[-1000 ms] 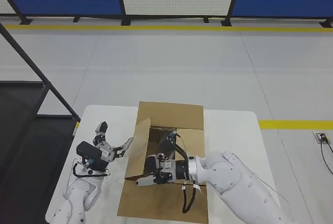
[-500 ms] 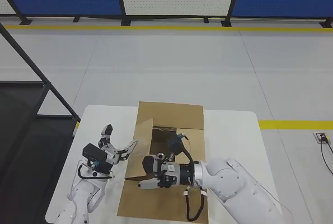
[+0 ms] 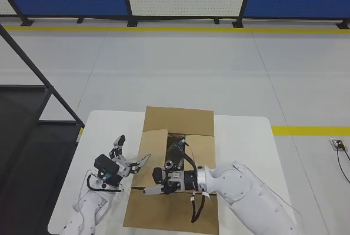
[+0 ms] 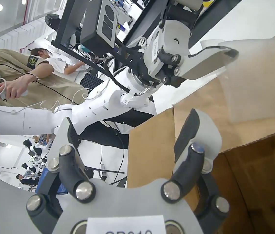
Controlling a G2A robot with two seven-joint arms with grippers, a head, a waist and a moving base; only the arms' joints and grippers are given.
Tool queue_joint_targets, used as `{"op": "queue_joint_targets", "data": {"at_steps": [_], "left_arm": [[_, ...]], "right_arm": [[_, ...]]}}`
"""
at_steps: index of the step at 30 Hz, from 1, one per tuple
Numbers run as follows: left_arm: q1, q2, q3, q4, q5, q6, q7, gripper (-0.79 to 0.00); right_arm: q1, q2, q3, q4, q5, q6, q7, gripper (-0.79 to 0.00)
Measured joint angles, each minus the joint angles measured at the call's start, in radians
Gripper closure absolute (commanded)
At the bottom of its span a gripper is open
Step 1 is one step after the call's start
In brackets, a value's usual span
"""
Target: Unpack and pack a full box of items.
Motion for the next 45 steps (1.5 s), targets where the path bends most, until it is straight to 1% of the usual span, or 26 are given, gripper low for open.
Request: {"op": "queue_joint_targets", "data": {"at_steps": [1,2,13,14,15,16,17,18,19,20,21,22,25,29,31,34,37,38,40,41,42,44,45], "left_arm": [[0.0,0.001,0.0,0.0,0.002,-0.003,0.003,-0.099],[0.001,0.001,0.0,0.001,0.005,-0.006,0.007,0.0],[0.005,0.007,0.005,0.012,0.038,-0.018,0.024,0.0],[0.006,0.007,0.005,0.01,0.038,-0.015,0.027,-0.043],[0.007,0.007,0.004,0.007,0.037,-0.01,0.03,-0.194],[0.01,0.007,0.001,0.001,0.031,-0.003,0.035,-0.228],[0.015,0.007,-0.009,-0.011,0.012,0.01,0.044,-0.222],[0.019,0.007,-0.019,-0.021,-0.009,0.017,0.049,-0.234],[0.025,0.007,-0.033,-0.032,-0.031,0.021,0.051,-0.283],[0.032,0.009,-0.054,-0.05,-0.059,0.027,0.053,-0.369],[0.039,0.011,-0.074,-0.065,-0.077,0.034,0.054,-0.591],[0.046,0.013,-0.097,-0.079,-0.096,0.044,0.054,-0.785],[0.067,0.02,-0.188,-0.112,-0.192,0.071,0.02,-0.785],[0.09,0.032,-0.315,-0.098,-0.333,0.064,-0.124,-0.785],[0.104,0.037,-0.351,-0.08,-0.379,0.039,-0.2,-0.785],[0.141,0.047,-0.389,-0.058,-0.435,-0.053,-0.345,-0.785],[0.172,0.059,-0.413,-0.03,-0.521,-0.209,-0.485,-0.785],[0.176,0.063,-0.425,-0.014,-0.569,-0.275,-0.534,-0.785],[0.174,0.068,-0.431,0.01,-0.661,-0.369,-0.607,-0.785],[0.171,0.071,-0.432,0.022,-0.727,-0.435,-0.664,-0.785],[0.168,0.075,-0.434,0.028,-0.769,-0.475,-0.706,-0.785],[0.163,0.081,-0.435,0.036,-0.851,-0.517,-0.794,-0.785],[0.159,0.082,-0.432,0.039,-0.887,-0.513,-0.826,-0.77]], "right_arm": [[-0.002,0.001,0.003,0.0,-0.001,0.0,0.002,-0.785],[-0.005,0.002,0.007,0.0,-0.001,0.0,0.003,-0.785],[-0.025,0.007,0.034,-0.014,0.003,-0.008,0.021,-0.785],[-0.025,0.007,0.035,-0.014,0.003,-0.008,0.022,-0.785],[-0.025,0.007,0.035,-0.013,0.002,-0.007,0.022,-0.785],[-0.023,0.006,0.034,-0.011,0.001,-0.005,0.022,-0.785],[-0.019,0.004,0.031,-0.007,0.001,-0.004,0.019,-0.785],[-0.017,0.003,0.029,-0.003,0.0,-0.004,0.018,-0.785],[-0.015,0.001,0.028,0.0,0.0,-0.005,0.017,-0.785],[-0.012,0.0,0.027,0.005,0.0,-0.008,0.016,-0.785],[-0.01,0.0,0.026,0.008,0.001,-0.009,0.017,-0.785],[-0.009,-0.001,0.026,0.011,0.002,-0.01,0.018,-0.785],[-0.005,-0.002,0.03,0.019,0.005,-0.017,0.021,-0.785],[-0.007,0.0,0.041,0.022,0.008,-0.035,0.028,-0.785],[-0.009,0.001,0.046,0.023,0.008,-0.04,0.029,-0.785],[-0.008,0.001,0.05,0.028,0.012,-0.043,0.035,-0.785],[-0.003,0.0,0.049,0.035,0.017,-0.044,0.039,-0.785],[0.0,-0.001,0.048,0.039,0.018,-0.044,0.042,-0.785],[0.004,-0.003,0.045,0.043,0.02,-0.044,0.045,-0.785],[0.006,-0.004,0.043,0.045,0.02,-0.043,0.046,-0.785],[0.008,-0.005,0.042,0.047,0.019,-0.042,0.047,-0.785],[0.012,-0.006,0.039,0.049,0.014,-0.037,0.047,-0.785],[0.013,-0.007,0.037,0.05,0.012,-0.036,0.045,-0.785]]}}
